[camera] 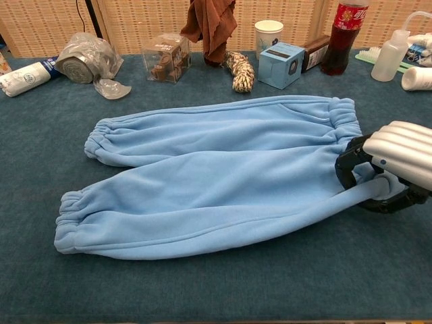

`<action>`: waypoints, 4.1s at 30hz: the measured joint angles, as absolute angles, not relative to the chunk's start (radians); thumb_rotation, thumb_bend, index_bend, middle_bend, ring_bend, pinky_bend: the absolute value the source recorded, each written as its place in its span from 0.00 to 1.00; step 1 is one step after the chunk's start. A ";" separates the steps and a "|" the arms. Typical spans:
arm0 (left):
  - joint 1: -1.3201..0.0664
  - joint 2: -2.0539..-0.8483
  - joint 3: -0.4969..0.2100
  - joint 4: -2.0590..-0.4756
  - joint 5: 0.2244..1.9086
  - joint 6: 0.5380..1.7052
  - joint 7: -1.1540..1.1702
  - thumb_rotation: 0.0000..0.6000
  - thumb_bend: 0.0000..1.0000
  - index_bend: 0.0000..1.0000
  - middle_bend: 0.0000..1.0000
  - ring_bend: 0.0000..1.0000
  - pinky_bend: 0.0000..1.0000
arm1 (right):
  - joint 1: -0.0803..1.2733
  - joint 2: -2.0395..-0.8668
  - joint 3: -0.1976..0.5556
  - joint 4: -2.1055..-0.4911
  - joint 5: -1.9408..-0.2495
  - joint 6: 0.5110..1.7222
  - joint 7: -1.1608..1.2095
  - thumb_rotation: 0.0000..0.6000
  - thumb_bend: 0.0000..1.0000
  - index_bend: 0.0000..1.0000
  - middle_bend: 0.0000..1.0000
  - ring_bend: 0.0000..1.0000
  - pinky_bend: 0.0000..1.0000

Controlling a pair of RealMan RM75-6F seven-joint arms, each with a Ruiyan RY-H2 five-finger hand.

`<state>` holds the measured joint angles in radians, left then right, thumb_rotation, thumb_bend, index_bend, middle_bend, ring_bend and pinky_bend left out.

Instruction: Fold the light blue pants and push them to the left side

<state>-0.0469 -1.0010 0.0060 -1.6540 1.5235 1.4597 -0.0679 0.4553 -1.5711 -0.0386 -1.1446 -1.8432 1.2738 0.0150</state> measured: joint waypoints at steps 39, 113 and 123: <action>-0.388 -1.458 0.154 -1.228 2.077 1.377 -0.032 1.00 0.00 0.07 0.00 0.04 0.09 | 0.491 -1.533 -0.016 -1.256 -1.680 1.217 0.117 1.00 0.51 0.62 0.59 0.45 0.60; -0.560 -1.435 -0.151 -1.559 1.347 1.064 0.241 1.00 0.44 0.78 0.53 0.55 0.41 | 0.690 -1.413 0.189 -1.340 -1.314 0.871 0.109 1.00 0.56 0.63 0.59 0.46 0.60; -0.597 -1.438 -0.190 -1.572 1.210 1.021 0.327 1.00 0.43 0.78 0.53 0.55 0.36 | 0.751 -1.435 0.225 -1.290 -1.227 0.805 0.025 1.00 0.56 0.63 0.60 0.46 0.60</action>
<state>-0.5973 -1.4381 -0.1896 -1.5719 1.2095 1.0209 0.3268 0.7508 -1.4348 0.2253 -1.2903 -1.2269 0.8050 0.0251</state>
